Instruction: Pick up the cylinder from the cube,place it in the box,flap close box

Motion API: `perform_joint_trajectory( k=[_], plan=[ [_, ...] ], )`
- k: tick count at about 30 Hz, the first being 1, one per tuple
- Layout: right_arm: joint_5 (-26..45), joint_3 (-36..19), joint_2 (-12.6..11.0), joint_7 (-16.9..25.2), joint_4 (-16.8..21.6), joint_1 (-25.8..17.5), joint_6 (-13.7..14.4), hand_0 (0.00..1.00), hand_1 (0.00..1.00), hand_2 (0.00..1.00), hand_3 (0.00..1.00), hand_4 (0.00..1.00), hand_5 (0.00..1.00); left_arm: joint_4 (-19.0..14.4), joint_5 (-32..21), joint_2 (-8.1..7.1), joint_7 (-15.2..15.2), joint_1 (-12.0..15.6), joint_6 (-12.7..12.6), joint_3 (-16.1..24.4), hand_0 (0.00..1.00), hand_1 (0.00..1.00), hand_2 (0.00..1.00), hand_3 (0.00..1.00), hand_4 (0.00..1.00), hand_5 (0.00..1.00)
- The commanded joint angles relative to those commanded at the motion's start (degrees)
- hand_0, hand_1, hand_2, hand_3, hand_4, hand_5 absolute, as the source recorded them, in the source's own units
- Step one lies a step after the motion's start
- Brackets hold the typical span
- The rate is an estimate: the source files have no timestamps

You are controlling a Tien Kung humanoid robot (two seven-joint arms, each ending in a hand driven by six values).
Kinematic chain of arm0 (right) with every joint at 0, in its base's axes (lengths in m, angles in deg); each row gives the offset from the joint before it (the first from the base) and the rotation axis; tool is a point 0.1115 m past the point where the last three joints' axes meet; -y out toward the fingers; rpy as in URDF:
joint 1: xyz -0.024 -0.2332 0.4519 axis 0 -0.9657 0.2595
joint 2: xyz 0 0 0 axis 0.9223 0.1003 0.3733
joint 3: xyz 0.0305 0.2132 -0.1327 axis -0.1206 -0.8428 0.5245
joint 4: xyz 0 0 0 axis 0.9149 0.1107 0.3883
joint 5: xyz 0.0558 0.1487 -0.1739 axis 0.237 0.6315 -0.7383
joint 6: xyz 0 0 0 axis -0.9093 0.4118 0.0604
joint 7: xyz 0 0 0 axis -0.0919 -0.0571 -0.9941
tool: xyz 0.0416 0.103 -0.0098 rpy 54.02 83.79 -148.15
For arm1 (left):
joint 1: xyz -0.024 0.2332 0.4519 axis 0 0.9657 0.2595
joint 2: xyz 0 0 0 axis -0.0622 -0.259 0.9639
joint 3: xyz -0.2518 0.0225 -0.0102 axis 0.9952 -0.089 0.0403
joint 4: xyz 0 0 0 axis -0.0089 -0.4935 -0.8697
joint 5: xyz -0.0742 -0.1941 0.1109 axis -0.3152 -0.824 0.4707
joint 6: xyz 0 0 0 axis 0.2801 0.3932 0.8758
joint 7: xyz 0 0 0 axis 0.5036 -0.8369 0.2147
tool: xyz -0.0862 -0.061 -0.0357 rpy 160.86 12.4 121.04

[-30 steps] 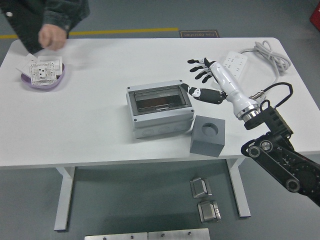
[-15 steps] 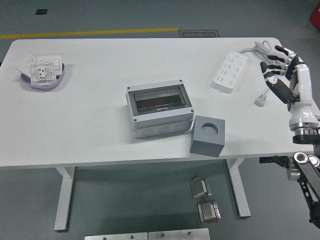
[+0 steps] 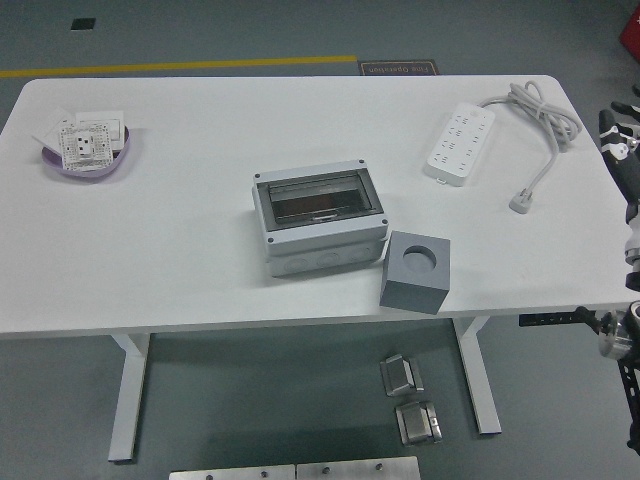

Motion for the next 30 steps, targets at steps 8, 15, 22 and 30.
perform_joint_trajectory(
  k=[8, 15, 22, 30],
  plan=[
    [0.06, -1.88, 0.35, 0.27, 0.04, -1.06, -0.10, 0.543, 0.547, 0.664, 0.777, 0.813, 0.397, 0.00, -2.64, 0.48, -0.21, 0.41, -0.19, -2.08, 0.751, 0.778, 0.763, 0.874, 0.549, 0.147],
    [-0.79, -3.30, 0.63, 0.28, 0.24, -0.99, -0.01, 0.542, 0.544, 0.663, 0.771, 0.815, 0.398, 0.00, -3.19, 0.51, -0.22, 0.39, -0.28, -2.33, 0.752, 0.779, 0.765, 0.874, 0.549, 0.147],
    [-0.99, -4.65, 0.65, 0.40, 0.43, -1.23, 0.23, 0.545, 0.541, 0.666, 0.770, 0.830, 0.407, 0.00, -3.02, 0.57, -0.10, 0.19, -0.26, -2.15, 0.752, 0.779, 0.767, 0.875, 0.549, 0.146],
    [-1.72, -5.66, 0.76, 0.27, 0.68, -1.27, 0.63, 0.547, 0.547, 0.667, 0.766, 0.856, 0.429, 0.00, -3.28, 0.50, -0.23, 0.12, -0.29, -2.33, 0.752, 0.780, 0.770, 0.875, 0.550, 0.146]
  ],
)
